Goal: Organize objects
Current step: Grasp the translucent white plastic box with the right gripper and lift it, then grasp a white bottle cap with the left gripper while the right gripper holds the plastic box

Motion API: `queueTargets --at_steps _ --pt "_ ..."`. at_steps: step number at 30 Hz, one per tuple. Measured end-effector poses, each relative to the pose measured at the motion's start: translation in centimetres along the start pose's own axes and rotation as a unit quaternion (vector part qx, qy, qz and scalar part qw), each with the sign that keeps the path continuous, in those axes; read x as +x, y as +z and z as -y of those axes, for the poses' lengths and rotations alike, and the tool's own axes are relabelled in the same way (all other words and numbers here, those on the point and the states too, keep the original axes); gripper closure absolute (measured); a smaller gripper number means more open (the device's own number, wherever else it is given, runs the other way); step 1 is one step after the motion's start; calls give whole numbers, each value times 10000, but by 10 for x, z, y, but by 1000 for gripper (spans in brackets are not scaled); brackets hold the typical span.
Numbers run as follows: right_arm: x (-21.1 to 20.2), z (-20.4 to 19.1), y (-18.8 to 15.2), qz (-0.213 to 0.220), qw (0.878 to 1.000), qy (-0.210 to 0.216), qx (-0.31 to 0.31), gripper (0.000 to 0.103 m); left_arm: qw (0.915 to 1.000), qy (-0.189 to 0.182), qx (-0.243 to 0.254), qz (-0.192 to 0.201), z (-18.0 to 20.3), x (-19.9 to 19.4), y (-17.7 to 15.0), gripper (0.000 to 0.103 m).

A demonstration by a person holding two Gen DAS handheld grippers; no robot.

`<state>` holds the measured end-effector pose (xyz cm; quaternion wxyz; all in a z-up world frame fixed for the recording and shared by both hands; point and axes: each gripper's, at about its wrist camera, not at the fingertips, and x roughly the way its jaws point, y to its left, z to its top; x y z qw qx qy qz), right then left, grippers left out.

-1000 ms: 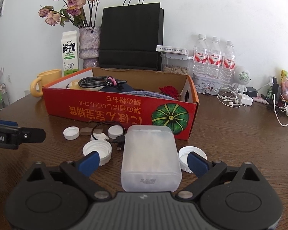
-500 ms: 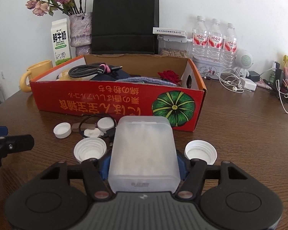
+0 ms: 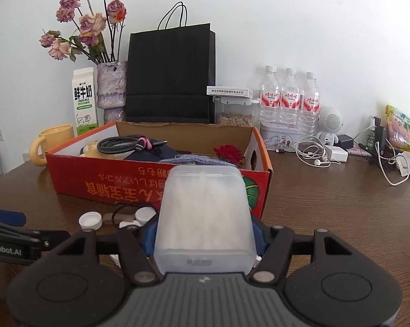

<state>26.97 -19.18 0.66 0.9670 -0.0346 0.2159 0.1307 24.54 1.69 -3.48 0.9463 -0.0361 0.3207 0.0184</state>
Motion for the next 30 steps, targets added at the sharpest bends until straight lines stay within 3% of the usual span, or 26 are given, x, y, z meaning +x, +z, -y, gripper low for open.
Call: queueTargets --at_steps 7,13,15,18,19,20,30 --pt "-3 0 -1 72 10000 -57 -15 40 9995 280 108 -120 9 21 12 0" --pt "-3 2 -2 61 10000 -49 26 40 9993 219 223 -222 19 35 19 1" --pt "-3 2 -2 51 10000 -39 24 40 9992 178 312 -199 23 36 20 11" --pt "-3 2 -3 48 10000 -19 26 40 9991 59 394 -107 28 33 22 46" --pt "-2 2 -3 44 10000 -16 24 40 9992 -7 398 -71 28 31 21 69" --pt "-2 2 -3 42 10000 -12 23 40 9993 -99 360 -55 27 29 22 74" --pt "-3 2 -3 62 10000 -13 22 40 9983 -119 295 479 28 3 19 74"
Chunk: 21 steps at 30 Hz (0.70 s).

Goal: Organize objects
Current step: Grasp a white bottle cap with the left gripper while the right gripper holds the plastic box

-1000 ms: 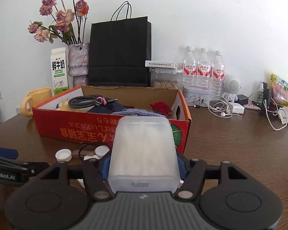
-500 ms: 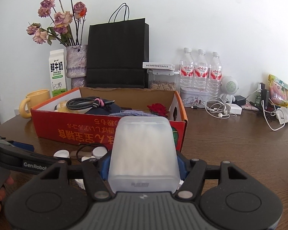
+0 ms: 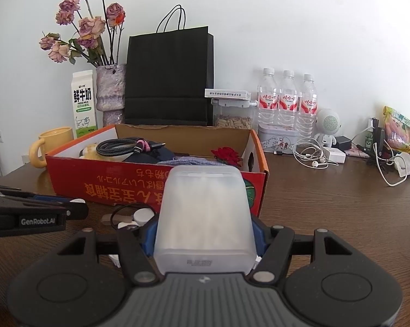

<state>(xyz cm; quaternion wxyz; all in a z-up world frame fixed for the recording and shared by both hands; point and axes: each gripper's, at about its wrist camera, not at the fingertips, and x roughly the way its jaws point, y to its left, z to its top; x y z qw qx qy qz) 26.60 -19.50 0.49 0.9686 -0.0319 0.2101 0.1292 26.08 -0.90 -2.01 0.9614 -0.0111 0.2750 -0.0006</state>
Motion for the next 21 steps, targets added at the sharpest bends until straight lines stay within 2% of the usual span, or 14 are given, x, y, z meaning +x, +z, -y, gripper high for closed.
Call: queueTargets --at_steps 12,21 --pt "-9 -4 4 244 9997 8 -86 40 9986 -36 -97 517 -2 -24 8 74" --pt "-12 -11 36 524 9983 233 -130 40 9960 -114 -124 875 -1 -31 47 74"
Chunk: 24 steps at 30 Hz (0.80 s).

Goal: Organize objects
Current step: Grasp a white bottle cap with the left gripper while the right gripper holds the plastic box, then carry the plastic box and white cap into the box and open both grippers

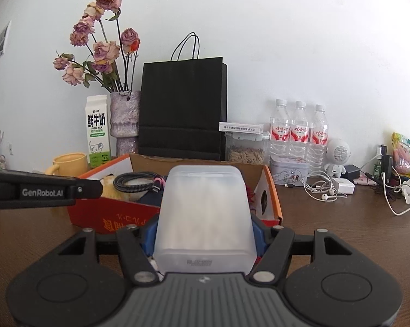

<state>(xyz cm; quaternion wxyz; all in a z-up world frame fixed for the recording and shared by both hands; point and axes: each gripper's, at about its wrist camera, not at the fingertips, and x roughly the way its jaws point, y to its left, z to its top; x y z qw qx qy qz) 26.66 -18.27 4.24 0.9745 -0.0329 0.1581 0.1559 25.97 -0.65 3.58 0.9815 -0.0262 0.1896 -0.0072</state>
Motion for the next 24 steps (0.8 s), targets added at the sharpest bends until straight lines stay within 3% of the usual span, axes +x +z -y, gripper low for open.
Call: queueTargets --at_steps 11,24 --pt "56 -6 45 164 9998 -80 116 40 9985 70 -418 349 -8 37 45 74" --pt "131 10 57 -155 9994 -113 297 40 9985 217 -464 209 -16 98 62 74"
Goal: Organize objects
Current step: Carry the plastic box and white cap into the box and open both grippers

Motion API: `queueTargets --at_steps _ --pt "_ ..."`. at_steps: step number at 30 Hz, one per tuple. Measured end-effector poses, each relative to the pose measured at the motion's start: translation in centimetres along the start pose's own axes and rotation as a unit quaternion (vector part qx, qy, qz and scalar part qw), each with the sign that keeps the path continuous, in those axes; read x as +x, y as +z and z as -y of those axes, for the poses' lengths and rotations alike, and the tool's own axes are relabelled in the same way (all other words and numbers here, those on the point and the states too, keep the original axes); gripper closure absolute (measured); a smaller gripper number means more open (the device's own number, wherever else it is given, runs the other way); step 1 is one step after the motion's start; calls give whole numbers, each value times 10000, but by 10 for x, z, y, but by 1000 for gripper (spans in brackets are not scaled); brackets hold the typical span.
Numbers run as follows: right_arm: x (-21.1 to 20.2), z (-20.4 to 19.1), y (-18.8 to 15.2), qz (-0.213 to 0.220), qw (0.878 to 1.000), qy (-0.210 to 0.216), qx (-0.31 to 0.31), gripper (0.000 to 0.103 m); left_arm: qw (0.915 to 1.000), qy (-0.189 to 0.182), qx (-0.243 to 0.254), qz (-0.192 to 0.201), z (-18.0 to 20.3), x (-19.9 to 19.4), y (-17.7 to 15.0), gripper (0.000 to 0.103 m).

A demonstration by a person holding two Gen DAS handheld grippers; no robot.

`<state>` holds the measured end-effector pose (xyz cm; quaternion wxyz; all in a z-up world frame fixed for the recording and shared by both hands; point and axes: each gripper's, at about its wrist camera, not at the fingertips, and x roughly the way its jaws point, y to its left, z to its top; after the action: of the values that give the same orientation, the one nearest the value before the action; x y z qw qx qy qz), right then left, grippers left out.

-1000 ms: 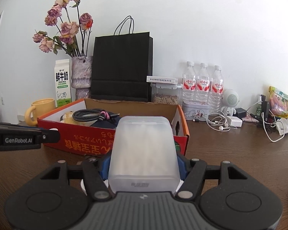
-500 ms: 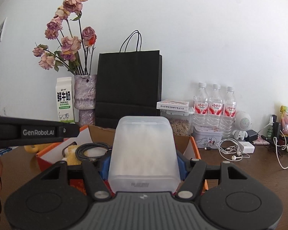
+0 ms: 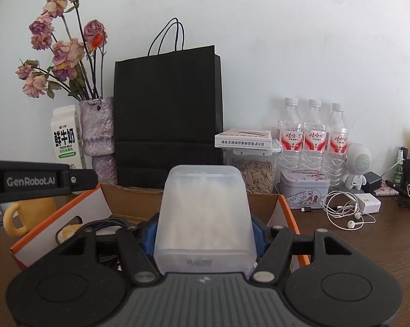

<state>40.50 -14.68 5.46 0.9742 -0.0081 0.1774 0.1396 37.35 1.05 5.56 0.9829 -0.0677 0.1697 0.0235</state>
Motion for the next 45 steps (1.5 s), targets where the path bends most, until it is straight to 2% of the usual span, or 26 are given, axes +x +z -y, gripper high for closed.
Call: queueTargets --at_steps 5,13,15,16,17,19,22,26,33,42,45 --pt "12 7 -4 -177 9998 9 -18 40 9998 42 93 -148 -3 18 -4 74" --pt "16 9 -10 -284 9996 32 -65 39 9997 54 161 -175 -4 22 -7 72" --pt "16 10 -10 -315 9995 61 -18 39 9997 79 138 -166 -5 21 -7 58" --pt "16 11 -10 -328 9994 103 -6 34 9998 91 121 -153 -5 21 -8 40" --pt "16 11 -10 -350 9993 131 -18 20 9998 121 107 -138 -5 21 -8 17" --pt "13 9 -11 -279 9995 104 -53 6 9996 232 135 -94 -4 20 -8 0" --pt "13 7 -12 -279 9995 66 -126 0 9990 412 153 -79 -3 21 -10 0" --pt "12 9 -14 -299 9995 94 -85 0 9990 417 47 -145 -8 23 -11 0" --pt "1 10 -12 -102 9999 53 -109 0 9992 390 -64 8 -8 9 -10 0" --pt "-38 10 -13 274 9994 50 -203 0 9990 204 -223 335 -6 -31 -20 0" --pt "-56 14 -19 380 9991 -8 -212 0 9992 168 -249 258 -9 -40 -31 0"
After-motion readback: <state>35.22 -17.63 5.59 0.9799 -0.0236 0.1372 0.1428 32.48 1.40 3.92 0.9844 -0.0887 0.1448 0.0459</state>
